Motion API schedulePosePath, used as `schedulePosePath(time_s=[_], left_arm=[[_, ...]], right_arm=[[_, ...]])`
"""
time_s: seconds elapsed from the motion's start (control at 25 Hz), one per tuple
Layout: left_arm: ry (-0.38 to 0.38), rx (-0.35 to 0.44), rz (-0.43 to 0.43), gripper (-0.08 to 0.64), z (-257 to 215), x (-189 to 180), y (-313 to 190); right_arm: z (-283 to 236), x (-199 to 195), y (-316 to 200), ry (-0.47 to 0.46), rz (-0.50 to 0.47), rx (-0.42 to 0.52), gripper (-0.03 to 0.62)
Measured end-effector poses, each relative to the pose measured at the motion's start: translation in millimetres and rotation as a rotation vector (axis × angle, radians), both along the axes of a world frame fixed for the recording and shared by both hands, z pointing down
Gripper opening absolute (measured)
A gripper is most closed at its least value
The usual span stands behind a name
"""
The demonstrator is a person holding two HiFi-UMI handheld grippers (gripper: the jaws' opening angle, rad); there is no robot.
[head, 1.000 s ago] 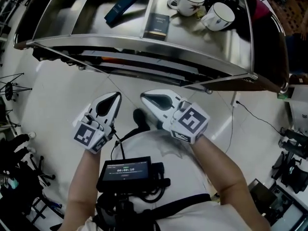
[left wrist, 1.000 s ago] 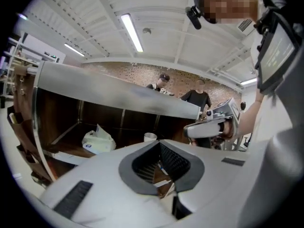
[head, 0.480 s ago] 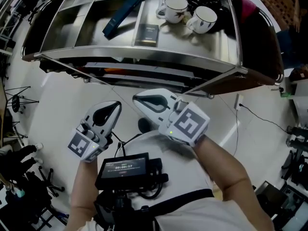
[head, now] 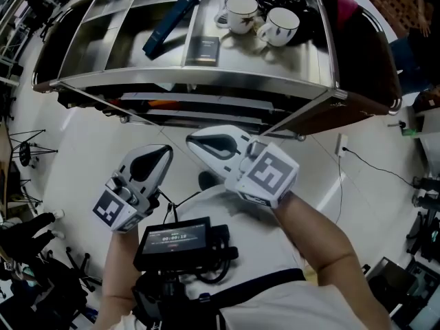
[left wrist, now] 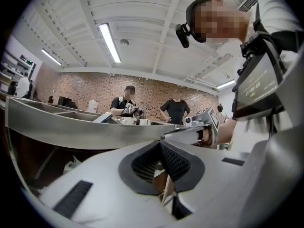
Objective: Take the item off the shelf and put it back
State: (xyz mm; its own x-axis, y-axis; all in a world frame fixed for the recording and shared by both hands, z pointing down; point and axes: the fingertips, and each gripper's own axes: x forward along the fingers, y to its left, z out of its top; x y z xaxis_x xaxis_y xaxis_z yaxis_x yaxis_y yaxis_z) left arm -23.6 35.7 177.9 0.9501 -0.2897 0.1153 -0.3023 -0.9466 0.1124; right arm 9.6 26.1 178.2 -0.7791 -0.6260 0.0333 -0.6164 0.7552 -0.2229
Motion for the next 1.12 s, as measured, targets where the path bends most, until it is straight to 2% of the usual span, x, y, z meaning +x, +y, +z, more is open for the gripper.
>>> schedulePosePath(time_s=[0.2, 0.36, 0.56, 1.12], left_arm=[[-0.013, 0.002, 0.011, 0.003, 2.7, 3.8, 5.2], [-0.013, 0.016, 0.002, 0.003, 4.4, 1.8, 3.2], [-0.018, -0.002, 0.002, 0.003, 4.8, 4.1, 6.4], [-0.029, 0.008, 0.009, 0.003, 6.5, 14.2, 4.7]], right_arm=[[-3.7, 2.6, 2.7, -0.006, 0.012, 0.015, 0.003], [-6.4, 0.3, 8.7, 0.0, 0.0, -0.015, 0.003], [-7.7, 2.4, 6.6, -0.022, 0.013, 0.01, 0.003], [-7.0, 1.7, 9.8, -0.02, -0.026, -0.005, 0.003]])
